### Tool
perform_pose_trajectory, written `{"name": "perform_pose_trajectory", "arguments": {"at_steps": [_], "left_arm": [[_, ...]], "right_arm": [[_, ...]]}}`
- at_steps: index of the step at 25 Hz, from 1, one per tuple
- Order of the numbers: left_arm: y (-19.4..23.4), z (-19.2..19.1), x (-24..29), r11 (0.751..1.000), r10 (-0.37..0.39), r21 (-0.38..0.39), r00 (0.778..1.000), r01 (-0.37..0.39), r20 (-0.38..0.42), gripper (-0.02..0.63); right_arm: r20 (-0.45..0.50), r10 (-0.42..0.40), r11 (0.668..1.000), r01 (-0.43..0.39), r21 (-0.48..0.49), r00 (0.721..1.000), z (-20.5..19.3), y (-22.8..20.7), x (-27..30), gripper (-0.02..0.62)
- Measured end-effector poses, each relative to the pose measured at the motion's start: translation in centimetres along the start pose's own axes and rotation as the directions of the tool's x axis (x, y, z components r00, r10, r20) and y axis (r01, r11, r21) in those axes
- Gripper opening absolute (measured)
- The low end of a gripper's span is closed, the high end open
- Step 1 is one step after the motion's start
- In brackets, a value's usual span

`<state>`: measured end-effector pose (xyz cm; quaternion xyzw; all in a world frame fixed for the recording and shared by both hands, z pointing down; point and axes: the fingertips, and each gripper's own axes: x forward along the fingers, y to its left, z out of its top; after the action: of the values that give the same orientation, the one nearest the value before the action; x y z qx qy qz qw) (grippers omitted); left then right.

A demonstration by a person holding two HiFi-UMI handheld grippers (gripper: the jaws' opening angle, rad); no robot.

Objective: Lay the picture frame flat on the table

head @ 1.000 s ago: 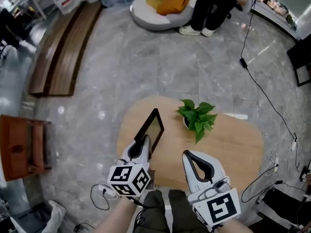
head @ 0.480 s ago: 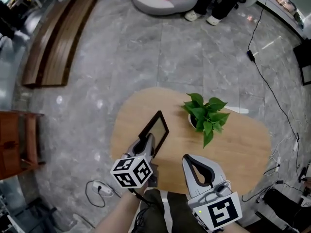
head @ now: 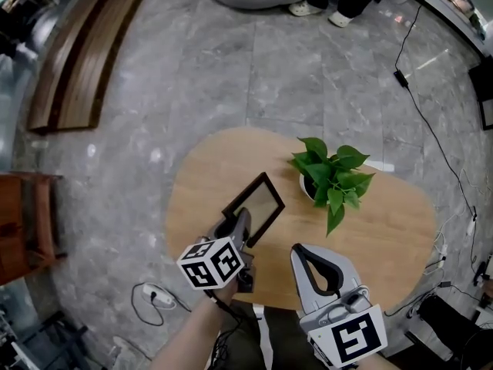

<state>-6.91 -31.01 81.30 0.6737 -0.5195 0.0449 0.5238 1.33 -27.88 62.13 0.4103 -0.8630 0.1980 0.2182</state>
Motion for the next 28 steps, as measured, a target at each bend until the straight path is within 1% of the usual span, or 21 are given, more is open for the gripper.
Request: {"name": "perform_pose_trajectory", "arguments": {"at_steps": [3, 6, 7, 10, 12, 15, 17, 20, 22, 25, 28], "left_arm": [[0.9, -0.8, 0.7, 0.997, 0.054, 0.055, 0.998, -0.053, -0.025, 0.109], [1.7, -1.0, 1.1, 0.987, 0.104, 0.123, 0.994, -0.1, -0.03, 0.152], [2.0, -1.1, 1.2, 0.982, 0.122, 0.147, 0.992, -0.116, -0.032, 0.165], [2.9, -1.7, 1.8, 0.958, 0.187, 0.234, 0.98, -0.168, -0.062, 0.239], [3.5, -2.3, 2.1, 0.945, 0.217, 0.268, 0.973, -0.188, -0.081, 0.281], [4.2, -3.3, 2.5, 0.944, 0.233, 0.262, 0.967, -0.2, -0.102, 0.298], [4.5, -3.8, 2.6, 0.938, 0.244, 0.278, 0.964, -0.207, -0.108, 0.309], [4.4, -4.0, 2.7, 0.928, 0.25, 0.309, 0.963, -0.209, -0.101, 0.307], [4.3, -4.1, 2.7, 0.927, 0.251, 0.311, 0.963, -0.209, -0.1, 0.305], [3.8, -3.6, 2.1, 0.926, 0.251, 0.313, 0.964, -0.211, -0.093, 0.294], [2.4, -2.5, 1.0, 0.913, 0.244, 0.352, 0.967, -0.204, -0.074, 0.281]], "right_arm": [[-0.018, 0.003, 1.0, -0.003, 0.006, 1.0, -1.2, -0.1, 0.2, 0.002], [-0.029, 0.007, 1.0, -0.007, 0.012, 1.0, -2.0, 0.0, 0.2, 0.002], [-0.031, 0.009, 1.0, -0.008, 0.017, 0.999, -2.3, 0.0, 0.2, 0.002], [-0.041, 0.013, 0.999, -0.012, 0.039, 0.999, -3.1, 0.1, 0.3, 0.002], [-0.049, 0.015, 0.999, -0.013, 0.046, 0.999, -3.5, 0.0, 0.2, 0.002], [-0.057, 0.018, 0.998, -0.015, 0.054, 0.998, -4.1, -0.1, 0.2, 0.002], [-0.064, 0.014, 0.998, -0.01, 0.055, 0.998, -4.6, -0.4, 0.1, 0.002], [-0.073, 0.002, 0.998, 0.002, 0.056, 0.997, -5.3, -0.9, 0.0, 0.002], [-0.076, -0.005, 0.999, 0.009, 0.046, 0.997, -5.7, -1.2, -0.1, 0.002], [-0.073, -0.016, 1.0, 0.018, 0.024, 0.997, -5.7, -1.6, -0.4, 0.002], [-0.066, -0.031, 0.999, 0.032, 0.016, 0.997, -4.9, -1.7, -0.8, 0.002]]}}
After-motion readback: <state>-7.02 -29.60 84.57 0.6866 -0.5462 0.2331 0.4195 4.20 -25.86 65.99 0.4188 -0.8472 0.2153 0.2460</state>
